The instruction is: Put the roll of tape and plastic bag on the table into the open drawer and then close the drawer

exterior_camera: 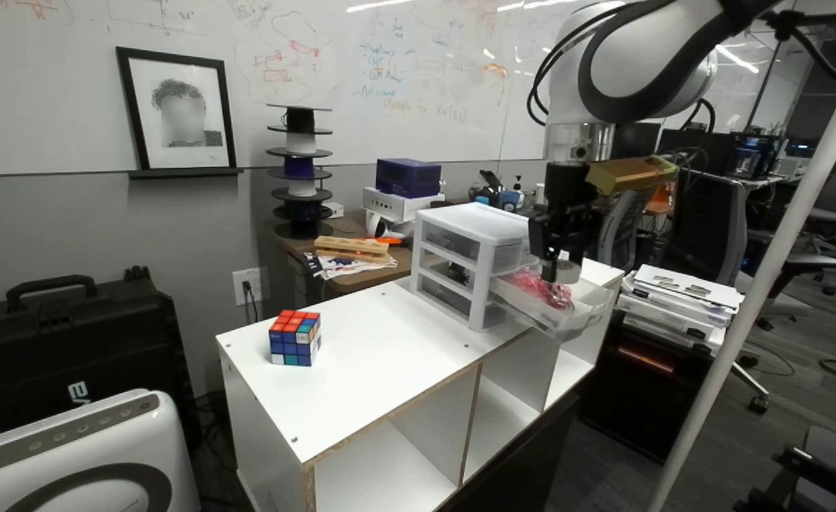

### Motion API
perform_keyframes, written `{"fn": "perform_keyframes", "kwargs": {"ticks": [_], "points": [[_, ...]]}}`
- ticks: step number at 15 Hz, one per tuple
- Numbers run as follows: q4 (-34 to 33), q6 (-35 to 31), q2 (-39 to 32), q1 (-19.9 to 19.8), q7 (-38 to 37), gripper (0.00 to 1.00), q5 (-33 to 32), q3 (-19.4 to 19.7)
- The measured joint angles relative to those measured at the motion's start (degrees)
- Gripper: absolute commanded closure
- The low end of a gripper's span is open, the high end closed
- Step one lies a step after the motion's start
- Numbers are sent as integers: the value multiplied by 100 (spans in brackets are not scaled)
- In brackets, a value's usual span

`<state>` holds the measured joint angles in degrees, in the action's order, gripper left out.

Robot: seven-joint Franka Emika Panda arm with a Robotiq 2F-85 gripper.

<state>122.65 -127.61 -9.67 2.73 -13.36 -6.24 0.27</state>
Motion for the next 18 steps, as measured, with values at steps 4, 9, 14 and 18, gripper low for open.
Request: {"fn": "perform_keyframes", "kwargs": {"ticks": [4,9,14,18], "points": [[195,-139,-38,-116,14,41,-72,143],[215,-190,-55,-132,17,41,-72,146],[218,-189,-65,-133,16,2,-72,146],[183,-262,-47,-132,7,0,-71,144]]}}
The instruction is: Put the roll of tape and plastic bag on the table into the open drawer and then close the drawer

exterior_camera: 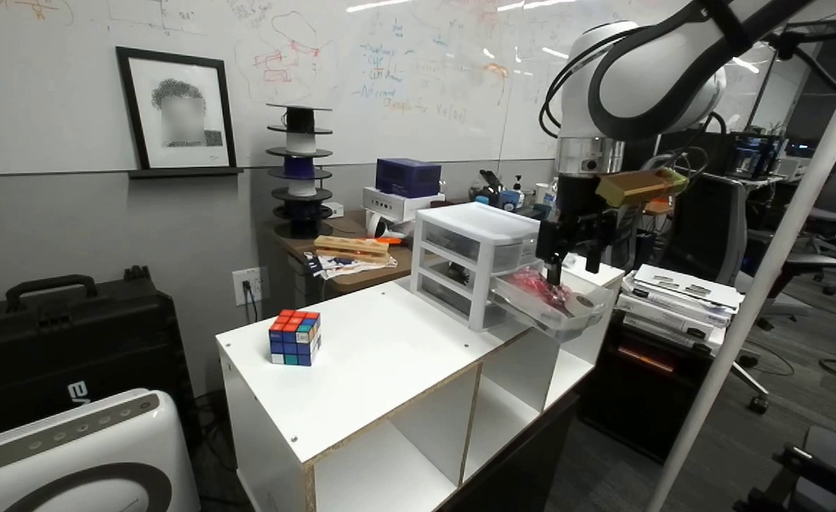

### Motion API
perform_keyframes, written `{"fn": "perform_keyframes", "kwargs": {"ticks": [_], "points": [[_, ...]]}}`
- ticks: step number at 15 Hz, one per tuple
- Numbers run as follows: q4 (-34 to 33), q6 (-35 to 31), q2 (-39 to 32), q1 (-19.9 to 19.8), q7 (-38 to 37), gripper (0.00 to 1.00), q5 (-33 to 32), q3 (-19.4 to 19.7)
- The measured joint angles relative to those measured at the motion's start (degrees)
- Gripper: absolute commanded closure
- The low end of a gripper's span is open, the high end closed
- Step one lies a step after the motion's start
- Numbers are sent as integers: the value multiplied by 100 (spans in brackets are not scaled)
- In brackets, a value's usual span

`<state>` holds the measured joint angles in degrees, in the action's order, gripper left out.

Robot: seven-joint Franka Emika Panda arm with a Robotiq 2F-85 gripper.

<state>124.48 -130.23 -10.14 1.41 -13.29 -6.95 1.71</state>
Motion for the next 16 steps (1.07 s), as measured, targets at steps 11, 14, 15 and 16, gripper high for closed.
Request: {"fn": "perform_keyframes", "kwargs": {"ticks": [11,14,15,16], "points": [[783,107,1088,-319,243,0,11,246],[1060,223,1456,-702,687,0,113,572],[1085,267,1518,-840,817,0,170,699],[1077,293,1546,-972,913,0,231,824]]}}
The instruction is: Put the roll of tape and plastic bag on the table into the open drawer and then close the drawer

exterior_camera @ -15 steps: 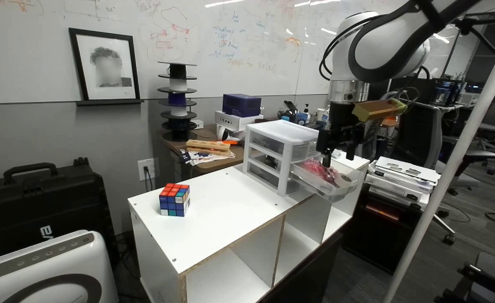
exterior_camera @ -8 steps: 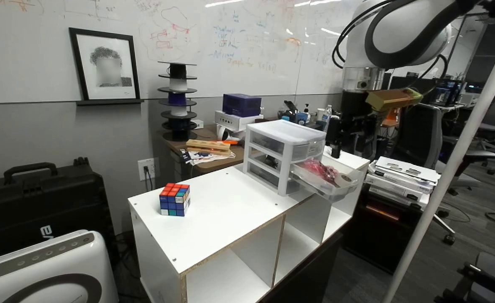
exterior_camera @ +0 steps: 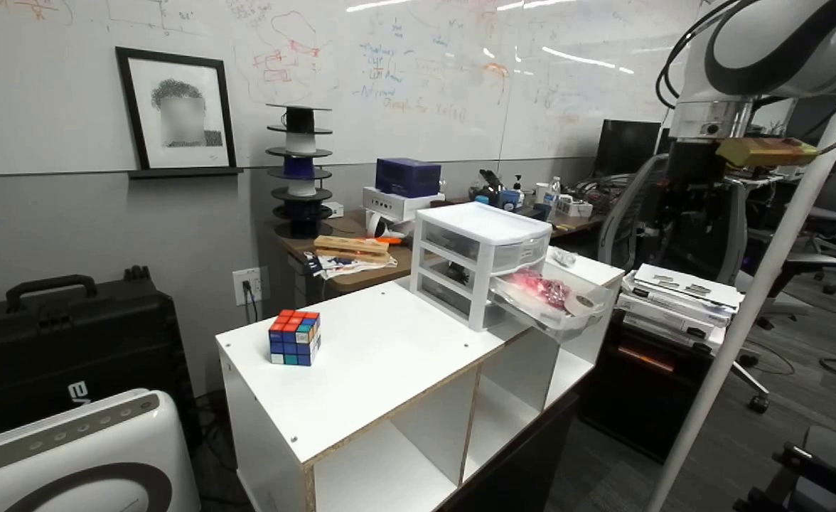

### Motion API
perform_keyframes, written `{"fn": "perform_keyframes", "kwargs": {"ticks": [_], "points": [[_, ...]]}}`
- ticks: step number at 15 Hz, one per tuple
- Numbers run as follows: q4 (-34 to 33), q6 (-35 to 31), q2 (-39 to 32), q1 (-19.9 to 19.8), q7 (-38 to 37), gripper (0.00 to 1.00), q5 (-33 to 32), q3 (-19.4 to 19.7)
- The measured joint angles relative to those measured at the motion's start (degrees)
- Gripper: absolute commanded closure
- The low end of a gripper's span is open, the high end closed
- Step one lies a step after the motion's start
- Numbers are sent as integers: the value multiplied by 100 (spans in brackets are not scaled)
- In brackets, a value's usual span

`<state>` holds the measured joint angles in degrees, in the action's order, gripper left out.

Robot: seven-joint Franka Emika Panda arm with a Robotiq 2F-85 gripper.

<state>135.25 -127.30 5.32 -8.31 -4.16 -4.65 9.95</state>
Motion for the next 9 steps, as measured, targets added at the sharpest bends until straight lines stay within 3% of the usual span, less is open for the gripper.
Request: {"fn": "perform_keyframes", "kwargs": {"ticks": [4,9], "points": [[-156,-7,-41,-398,148,0,374,386],[-800,-27,-437,-574,122,0,1025,544]]}}
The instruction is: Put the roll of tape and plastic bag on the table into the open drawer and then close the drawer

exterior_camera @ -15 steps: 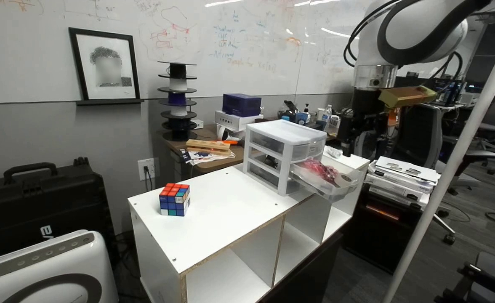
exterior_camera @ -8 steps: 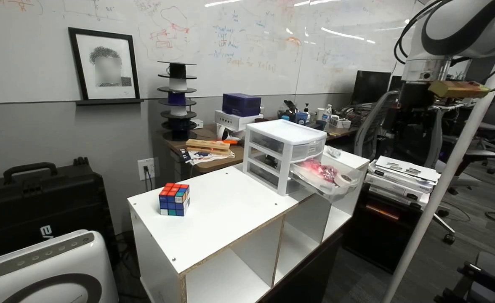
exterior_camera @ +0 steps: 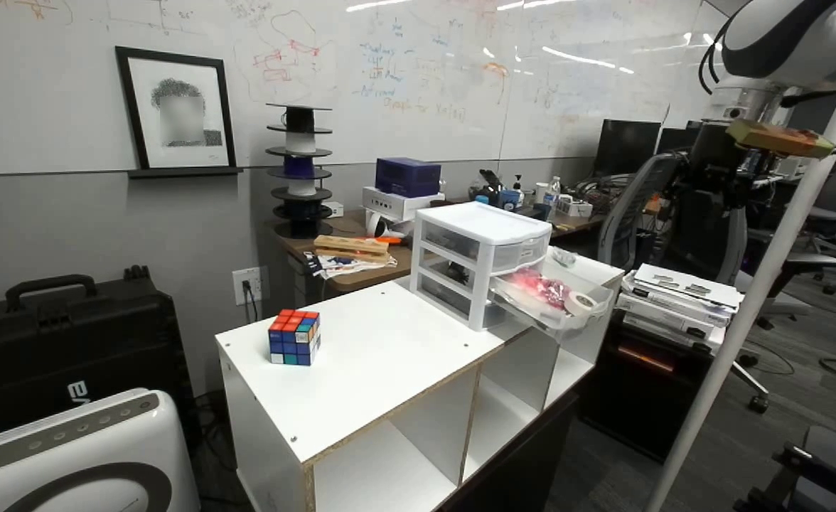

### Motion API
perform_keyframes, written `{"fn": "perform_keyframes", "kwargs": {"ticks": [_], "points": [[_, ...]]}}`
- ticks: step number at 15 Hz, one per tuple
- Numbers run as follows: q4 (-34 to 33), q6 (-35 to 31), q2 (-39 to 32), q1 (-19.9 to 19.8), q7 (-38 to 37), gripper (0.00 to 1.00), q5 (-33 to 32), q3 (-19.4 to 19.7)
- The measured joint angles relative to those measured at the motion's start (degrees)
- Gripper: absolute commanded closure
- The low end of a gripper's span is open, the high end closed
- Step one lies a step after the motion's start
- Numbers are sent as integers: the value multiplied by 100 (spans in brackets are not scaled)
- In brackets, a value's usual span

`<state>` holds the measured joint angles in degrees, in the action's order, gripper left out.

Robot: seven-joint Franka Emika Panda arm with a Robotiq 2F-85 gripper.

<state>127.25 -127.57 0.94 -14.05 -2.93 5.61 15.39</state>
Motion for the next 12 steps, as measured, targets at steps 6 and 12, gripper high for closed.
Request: {"fn": "perform_keyframes", "kwargs": {"ticks": [6,12], "points": [[-1284,182,-1011,-89,-74,0,196,1],[-2761,735,-2183,-496,-42,0,412,-3]]}}
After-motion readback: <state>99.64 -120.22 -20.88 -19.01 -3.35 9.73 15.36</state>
